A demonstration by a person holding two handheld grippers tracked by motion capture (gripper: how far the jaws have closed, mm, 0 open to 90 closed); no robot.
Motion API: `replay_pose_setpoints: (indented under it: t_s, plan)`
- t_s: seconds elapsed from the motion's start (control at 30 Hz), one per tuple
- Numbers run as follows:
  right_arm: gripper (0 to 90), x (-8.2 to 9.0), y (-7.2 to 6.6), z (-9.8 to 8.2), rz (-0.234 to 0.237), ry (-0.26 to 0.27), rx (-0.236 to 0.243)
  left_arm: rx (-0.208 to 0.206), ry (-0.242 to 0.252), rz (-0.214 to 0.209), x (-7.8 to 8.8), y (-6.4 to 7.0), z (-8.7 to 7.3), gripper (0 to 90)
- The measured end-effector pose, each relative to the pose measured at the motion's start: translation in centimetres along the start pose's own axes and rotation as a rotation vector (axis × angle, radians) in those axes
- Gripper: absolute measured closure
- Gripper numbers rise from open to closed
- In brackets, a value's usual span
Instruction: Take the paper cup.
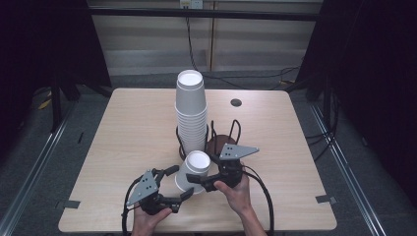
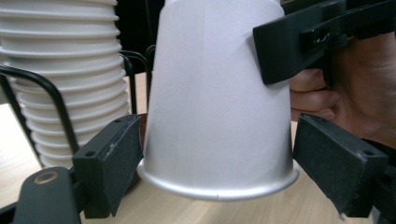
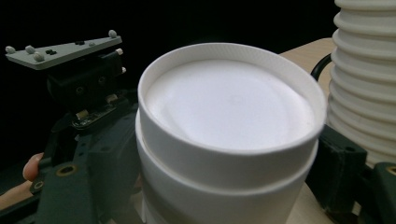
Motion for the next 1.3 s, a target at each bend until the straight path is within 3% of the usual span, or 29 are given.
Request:
replay_pose_setpoints:
  t_s: [0.17,0.33,0.43,0.6,1.3]
  plan:
    - [21.9,-0.1,-0.2,-0.1,0.012,0.005,-0.003,0.001,0.004,-0.002,-0.2,0.0,0.1,13.3]
    - [21.9,-0.4,-0.5,-0.1,0.025,0.008,0.006,-0.016,-0.049,-0.005,-0.9,0.1,-0.3,8.4]
    - [21.9,-0.6,-0.7,-0.1,0.033,0.005,0.007,-0.018,-0.045,-0.003,-1.1,0.0,-0.3,8.1]
    - [21.9,-0.8,-0.8,-0.1,0.038,0.008,0.011,0.018,-0.038,-0.025,-1.3,0.0,-0.3,7.8]
    - [18.9,-1.2,-0.8,-0.1,0.032,0.011,0.029,0.004,-0.063,-0.01,-1.5,-0.3,-0.2,15.0]
Point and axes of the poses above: each handheld gripper's, and its own axes: x roughly backward along the jaws, z roughly out of its top, y roughly to its right, the point moved 5 cm from there along -x, roughly forward along the jaws, and after that the axes turned 4 degrees about -x, right-handed, at the moved point
